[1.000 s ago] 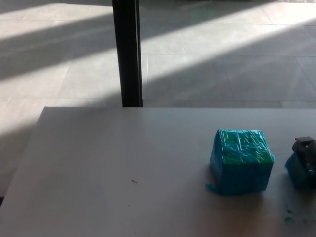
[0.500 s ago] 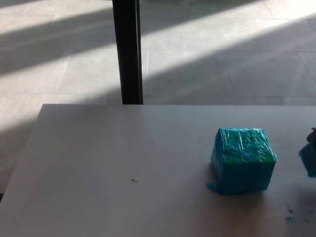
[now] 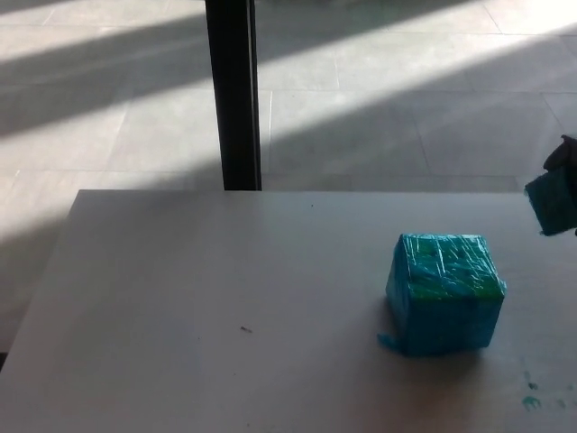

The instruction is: The robot uses its right hand to pick up the small cube kept on the middle on the desk and place it on the bigger cube kept next to it

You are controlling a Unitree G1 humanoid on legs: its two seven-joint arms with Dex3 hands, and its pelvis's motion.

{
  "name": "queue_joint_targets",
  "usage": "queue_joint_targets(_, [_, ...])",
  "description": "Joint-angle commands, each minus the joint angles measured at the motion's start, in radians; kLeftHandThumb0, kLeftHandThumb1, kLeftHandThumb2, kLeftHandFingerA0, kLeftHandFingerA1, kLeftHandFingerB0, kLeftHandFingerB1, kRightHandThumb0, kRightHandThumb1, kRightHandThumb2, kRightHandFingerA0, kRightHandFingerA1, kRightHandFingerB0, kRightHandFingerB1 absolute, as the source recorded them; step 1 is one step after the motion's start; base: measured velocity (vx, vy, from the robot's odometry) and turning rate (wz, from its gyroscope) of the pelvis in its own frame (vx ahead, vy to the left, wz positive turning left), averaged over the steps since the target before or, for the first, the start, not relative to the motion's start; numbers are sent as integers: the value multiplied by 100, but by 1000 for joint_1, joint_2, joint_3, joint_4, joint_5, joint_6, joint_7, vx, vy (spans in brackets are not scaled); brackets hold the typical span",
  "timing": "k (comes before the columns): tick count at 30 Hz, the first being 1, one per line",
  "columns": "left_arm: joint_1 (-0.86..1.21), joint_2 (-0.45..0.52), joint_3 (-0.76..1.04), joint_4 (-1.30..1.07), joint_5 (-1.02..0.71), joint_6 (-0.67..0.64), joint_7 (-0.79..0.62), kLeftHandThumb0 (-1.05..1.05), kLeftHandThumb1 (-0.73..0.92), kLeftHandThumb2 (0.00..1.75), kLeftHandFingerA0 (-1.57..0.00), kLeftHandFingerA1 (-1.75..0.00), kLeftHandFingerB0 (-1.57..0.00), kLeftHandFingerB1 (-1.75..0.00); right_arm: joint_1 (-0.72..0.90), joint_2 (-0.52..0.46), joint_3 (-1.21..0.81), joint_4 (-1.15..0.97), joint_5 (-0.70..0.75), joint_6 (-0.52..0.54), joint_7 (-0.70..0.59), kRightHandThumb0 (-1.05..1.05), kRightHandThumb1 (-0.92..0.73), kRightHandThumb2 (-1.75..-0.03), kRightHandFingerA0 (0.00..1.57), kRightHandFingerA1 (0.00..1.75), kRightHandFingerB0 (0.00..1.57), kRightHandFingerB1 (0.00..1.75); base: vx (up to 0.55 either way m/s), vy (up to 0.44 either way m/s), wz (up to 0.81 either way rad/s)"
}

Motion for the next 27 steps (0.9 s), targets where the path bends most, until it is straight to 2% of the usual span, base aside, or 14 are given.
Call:
queue_joint_targets(1, [10, 17, 2, 15, -9, -5, -14, -95, 74, 78, -34, -49, -28, -39, -18, -14, -40, -83, 46, -39, 75, -20, -75, -66, 77, 167, 67, 142, 0, 0, 0])
queue_joint_targets(2, [14, 15, -2, 6, -4, -5, -10, -95, 73, 78, -35, -51, -28, -40, -14, -10, -45, -112, 58, -35, 103, -22, -73, -66, 91, 168, 76, 136, 0, 0, 0])
queue_joint_targets(5, [15, 16, -3, 6, -5, -7, -14, -95, 73, 80, -35, -52, -28, -40, 4, -3, -53, -165, 77, -42, 145, -20, -72, -66, 81, 165, 73, 135, 0, 0, 0])
queue_joint_targets(6, [16, 16, -5, 5, -3, -8, -12, -90, 87, 66, -36, -48, -31, -36, 10, -1, -53, -184, 82, -40, 164, -22, -72, -66, 84, 163, 84, 101, 0, 0, 0])
queue_joint_targets(8, [17, 18, -9, 3, 0, -8, -10, -90, 86, 66, -36, -48, -31, -36, 23, 4, -48, -213, 102, -52, 211, -24, -72, -66, 83, 163, 85, 99, 0, 0, 0])
queue_joint_targets(12, [15, 20, -8, 11, -3, -8, -14, -96, 71, 82, -35, -52, -27, -41, 45, 7, -30, -261, 101, -56, 263, -21, -68, -69, 86, 162, 86, 87, 0, 0, 0])
queue_joint_targets(13, [14, 20, -8, 15, -4, -10, -15, -91, 85, 66, -37, -49, -31, -36, 50, 8, -28, -268, 101, -59, 271, -23, -65, -66, 87, 161, 88, 75, 0, 0, 0])
queue_joint_targets(15, [17, 19, -7, 8, -4, -9, -13, -96, 71, 82, -35, -53, -27, -41, 57, 8, -22, -272, 102, -77, 287, -22, -66, -66, 85, 160, 86, 90, 0, 0, 0])
queue_joint_targets(16, [17, 19, -6, 6, -7, -9, -15, -96, 71, 81, -35, -52, -27, -41, 65, 13, -10, -278, 92, -80, 295, -19, -69, -64, 81, 164, 75, 126, 0, 0, 0])
queue_joint_targets(17, [18, 18, -3, 3, -10, -6, -15, -96, 71, 81, -35, -52, -27, -41, 66, 14, -8, -281, 87, -83, 297, -19, -69, -64, 81, 164, 75, 126, 0, 0, 0])
queue_joint_targets(19, [21, 18, -5, -4, -8, -2, -13, -96, 73, 80, -34, -51, -27, -40, 73, 18, -1, -293, 83, -80, 311, -30, -60, -65, 85, 156, 87, 103, 0, 0, 0])
queue_joint_targets(23, [16, 21, -4, 0, -5, -3, -6, -90, 87, 66, -37, -47, -31, -36, 65, 42, 15, -285, 76, -88, 320, -29, -68, -63, 81, 163, 83, 85, 0, 0, 0])
queue_joint_targets(26, [15, 22, -4, -2, -7, 0, -12, -90, 86, 66, -36, -47, -30, -35, 67, 66, 14, -283, 91, -70, 349, -29, -66, -64, 82, 162, 85, 74, 0, 0, 0])
queue_joint_targets(27, [14, 21, -1, -3, -9, 3, -9, -95, 72, 82, -34, -51, -26, -40, 65, 72, 16, -286, 84, -61, 353, -32, -66, -63, 80, 164, 84, 75, 0, 0, 0])
